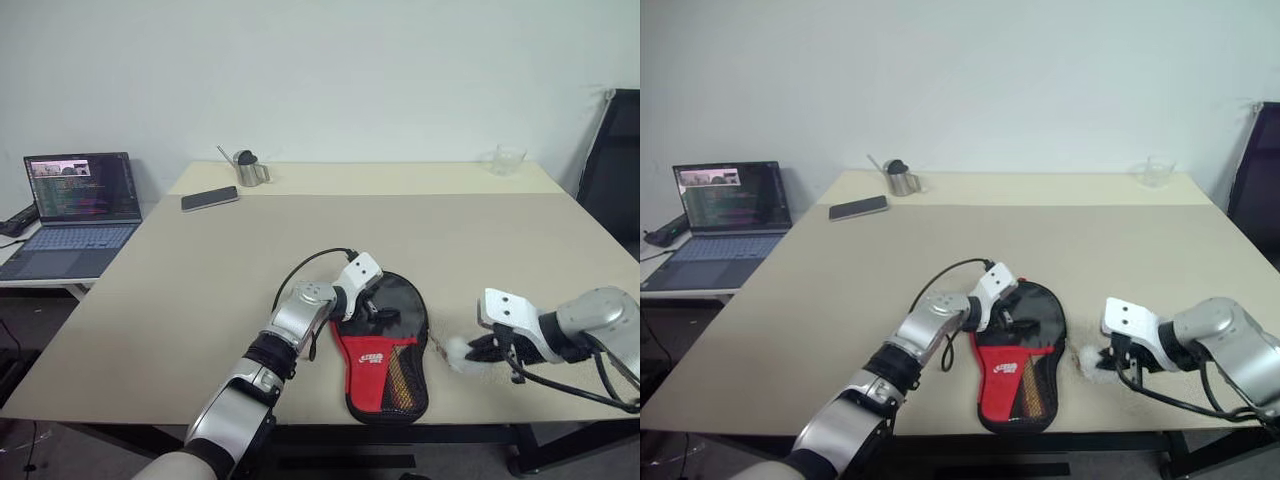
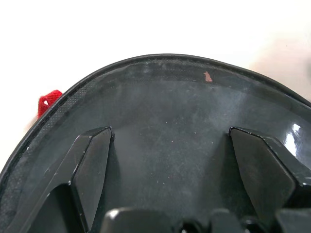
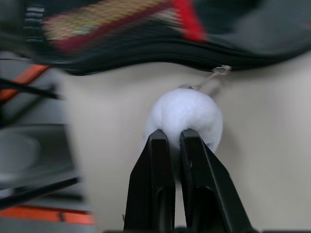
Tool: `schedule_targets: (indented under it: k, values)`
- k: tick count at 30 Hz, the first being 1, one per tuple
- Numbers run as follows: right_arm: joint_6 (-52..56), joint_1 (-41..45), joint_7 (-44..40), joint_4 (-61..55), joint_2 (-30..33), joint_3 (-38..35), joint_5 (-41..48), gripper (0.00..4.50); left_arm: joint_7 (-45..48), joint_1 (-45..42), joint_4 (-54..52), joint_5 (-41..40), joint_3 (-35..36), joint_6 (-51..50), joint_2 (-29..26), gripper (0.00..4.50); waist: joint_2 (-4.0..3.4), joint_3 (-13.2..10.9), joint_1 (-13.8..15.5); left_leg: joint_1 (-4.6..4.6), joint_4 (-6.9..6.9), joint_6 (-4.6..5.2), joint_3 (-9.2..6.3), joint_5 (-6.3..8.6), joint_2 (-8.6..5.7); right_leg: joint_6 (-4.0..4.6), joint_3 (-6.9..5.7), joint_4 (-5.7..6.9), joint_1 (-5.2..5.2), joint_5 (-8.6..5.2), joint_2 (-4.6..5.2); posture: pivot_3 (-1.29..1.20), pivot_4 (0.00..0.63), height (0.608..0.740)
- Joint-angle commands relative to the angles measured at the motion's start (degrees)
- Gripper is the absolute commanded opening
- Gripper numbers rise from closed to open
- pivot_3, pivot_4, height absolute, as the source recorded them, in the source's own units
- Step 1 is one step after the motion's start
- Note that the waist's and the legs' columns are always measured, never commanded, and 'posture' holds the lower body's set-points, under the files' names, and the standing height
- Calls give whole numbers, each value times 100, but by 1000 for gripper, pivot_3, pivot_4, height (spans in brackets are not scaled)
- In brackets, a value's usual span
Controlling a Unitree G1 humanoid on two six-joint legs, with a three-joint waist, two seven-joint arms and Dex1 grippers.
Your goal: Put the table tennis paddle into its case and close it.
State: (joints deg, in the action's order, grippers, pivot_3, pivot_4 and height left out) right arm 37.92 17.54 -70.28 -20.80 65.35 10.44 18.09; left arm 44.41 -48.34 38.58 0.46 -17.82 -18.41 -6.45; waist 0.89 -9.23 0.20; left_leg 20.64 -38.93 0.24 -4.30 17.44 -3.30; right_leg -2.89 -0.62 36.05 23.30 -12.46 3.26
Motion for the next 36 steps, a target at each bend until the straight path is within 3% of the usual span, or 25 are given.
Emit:
schedule_targets:
  k: [1, 8, 22, 30, 36]
  values:
    - [-101, -223, -494, -399, 245, -249, 370, 12, -125, 147, 535, 361, -217, -179, -48, 4229, 1, 0, 9, 0, 0, 0, -5, 0, -1, 0, -3, -5, -5, 0, 1, 0, 150, 740]
    - [-370, -808, -1082, -963, 541, -226, 633, 12, -136, 65, 748, 409, -235, -124, -8, 4229, 3, 1, 74, 7, 2, -3, -21, 1, -5, 0, -4, -12, -6, -1, 13, 0, 150, 740]
    - [-605, -1316, -1162, -1308, 637, -164, 553, 12, -102, -18, 899, 462, -268, -57, 15, 4229, 8, 4, 100, 6, 2, -4, -22, 1, -6, 0, -6, -11, -10, -1, 19, 0, 150, 740]
    - [-905, -153, -755, 7, 147, 174, -242, 12, -127, -63, 954, 452, -243, -19, 20, 4229, 14, 5, 98, 1, 0, -5, -18, -1, -6, -3, -5, -10, -12, 1, 19, 0, 150, 740]
    - [-1228, 143, -729, 484, -146, 487, -738, 12, -140, -45, 926, 451, -235, -23, 21, 4229, 14, 6, 106, 5, 3, -9, -25, -2, -7, 0, -7, -10, -9, -1, 19, 0, 150, 740]
